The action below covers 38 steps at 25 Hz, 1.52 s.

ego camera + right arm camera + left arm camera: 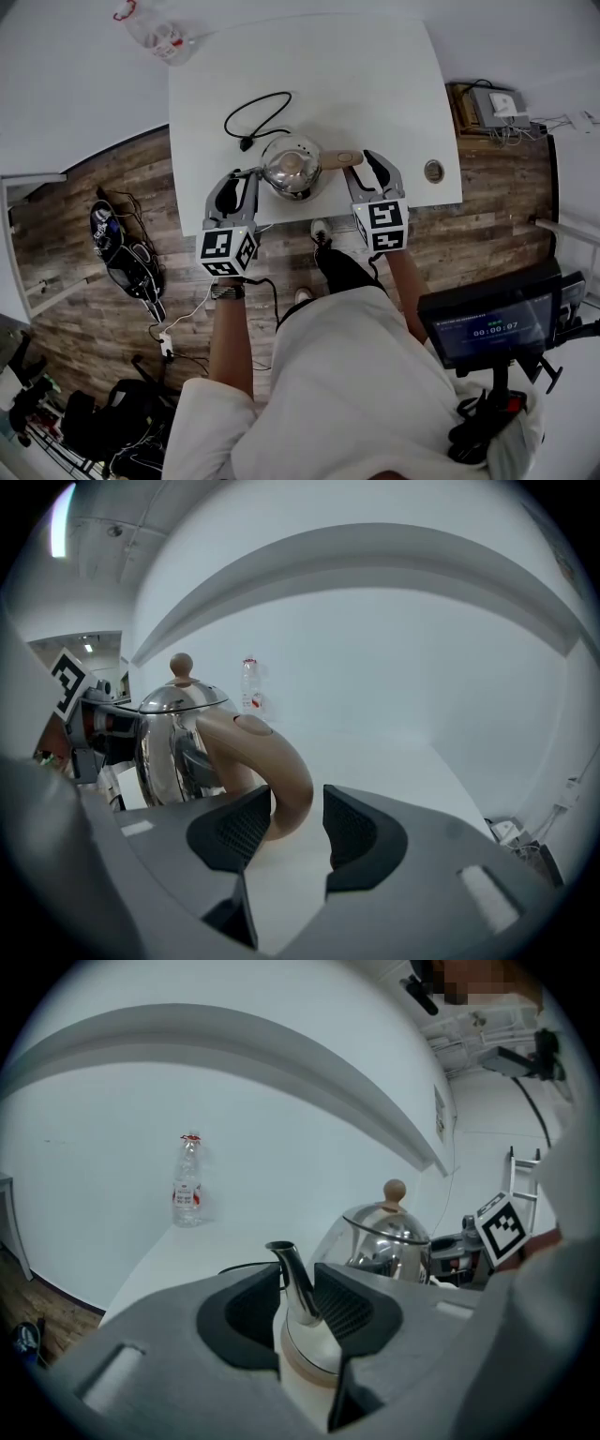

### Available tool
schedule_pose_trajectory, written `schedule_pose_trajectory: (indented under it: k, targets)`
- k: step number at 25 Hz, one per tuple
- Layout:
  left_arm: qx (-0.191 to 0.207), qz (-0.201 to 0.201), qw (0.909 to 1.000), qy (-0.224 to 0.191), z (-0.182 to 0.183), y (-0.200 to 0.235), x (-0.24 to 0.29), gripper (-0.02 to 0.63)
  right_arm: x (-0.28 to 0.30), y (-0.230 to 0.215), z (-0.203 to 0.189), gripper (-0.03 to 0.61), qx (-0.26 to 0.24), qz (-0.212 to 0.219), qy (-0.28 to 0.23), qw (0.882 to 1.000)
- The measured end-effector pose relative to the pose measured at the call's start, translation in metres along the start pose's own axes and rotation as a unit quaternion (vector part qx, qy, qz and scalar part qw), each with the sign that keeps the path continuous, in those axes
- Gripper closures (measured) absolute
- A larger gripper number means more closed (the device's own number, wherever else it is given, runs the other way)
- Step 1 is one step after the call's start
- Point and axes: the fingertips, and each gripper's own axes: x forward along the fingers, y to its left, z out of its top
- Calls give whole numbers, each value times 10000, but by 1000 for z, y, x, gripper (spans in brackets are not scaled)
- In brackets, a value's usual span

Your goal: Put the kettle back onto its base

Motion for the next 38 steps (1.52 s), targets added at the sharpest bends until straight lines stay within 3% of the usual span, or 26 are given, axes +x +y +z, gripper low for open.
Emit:
schedule_pose_trajectory:
  k: [5, 9, 10, 16, 24, 38]
  targets:
    - [58, 160, 9998, -72, 6, 3, -10, 508, -14, -9, 5, 453, 208, -297, -9, 9993]
    - [189, 170, 9991, -335, 17, -6, -53, 607, -63, 3, 19, 554, 272, -566, -339, 9975]
    - [238, 156, 9988, -398, 21, -9, -59, 607, -72, 5, 25, 575, 265, -586, -423, 9970]
    - [737, 59, 9939, -822, 64, -34, -97, 607, -126, 23, 81, 577, 4, -443, -1173, 9921]
    - [1454, -74, 9774, -1535, 136, -83, -167, 607, -215, 53, 160, 577, -338, -303, -2101, 9766]
    - [1741, -325, 9614, -2105, 161, -133, -257, 607, -305, 109, 176, 577, -668, -294, -2602, 9628]
